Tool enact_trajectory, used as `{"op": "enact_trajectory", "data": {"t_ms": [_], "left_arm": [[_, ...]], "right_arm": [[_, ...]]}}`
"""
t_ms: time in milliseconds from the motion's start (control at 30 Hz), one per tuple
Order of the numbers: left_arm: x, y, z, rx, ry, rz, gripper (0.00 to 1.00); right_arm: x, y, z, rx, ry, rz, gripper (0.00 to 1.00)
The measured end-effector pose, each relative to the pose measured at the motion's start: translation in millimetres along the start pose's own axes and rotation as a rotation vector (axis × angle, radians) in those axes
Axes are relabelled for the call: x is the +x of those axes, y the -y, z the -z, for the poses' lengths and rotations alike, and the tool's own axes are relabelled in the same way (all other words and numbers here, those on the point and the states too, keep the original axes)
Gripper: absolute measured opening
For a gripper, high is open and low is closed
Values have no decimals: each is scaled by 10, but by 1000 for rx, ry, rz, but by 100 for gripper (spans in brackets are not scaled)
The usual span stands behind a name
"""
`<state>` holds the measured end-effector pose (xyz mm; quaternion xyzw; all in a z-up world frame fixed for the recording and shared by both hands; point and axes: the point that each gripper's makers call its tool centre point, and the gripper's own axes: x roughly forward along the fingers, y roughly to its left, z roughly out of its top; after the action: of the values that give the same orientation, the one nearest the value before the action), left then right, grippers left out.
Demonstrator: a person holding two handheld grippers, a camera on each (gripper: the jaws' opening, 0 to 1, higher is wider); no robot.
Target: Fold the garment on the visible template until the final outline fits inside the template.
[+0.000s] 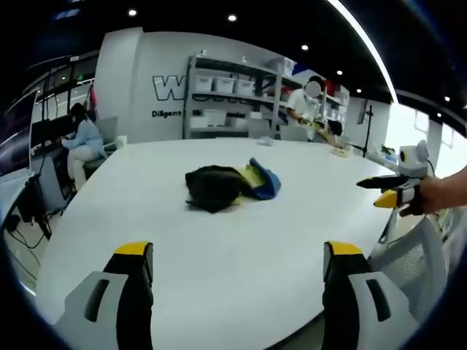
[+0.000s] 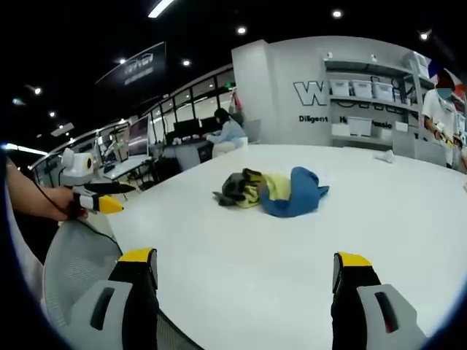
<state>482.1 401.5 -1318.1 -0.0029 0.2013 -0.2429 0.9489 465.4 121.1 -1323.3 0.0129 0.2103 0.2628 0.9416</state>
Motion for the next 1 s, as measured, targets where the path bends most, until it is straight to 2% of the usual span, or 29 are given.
{"op": "enact_trajectory", "data": {"t_ms": [1000], "left_arm": [[19, 1, 22, 6, -13, -3, 97]], "right_arm": [[73, 14, 13, 5, -6, -7, 97]]}}
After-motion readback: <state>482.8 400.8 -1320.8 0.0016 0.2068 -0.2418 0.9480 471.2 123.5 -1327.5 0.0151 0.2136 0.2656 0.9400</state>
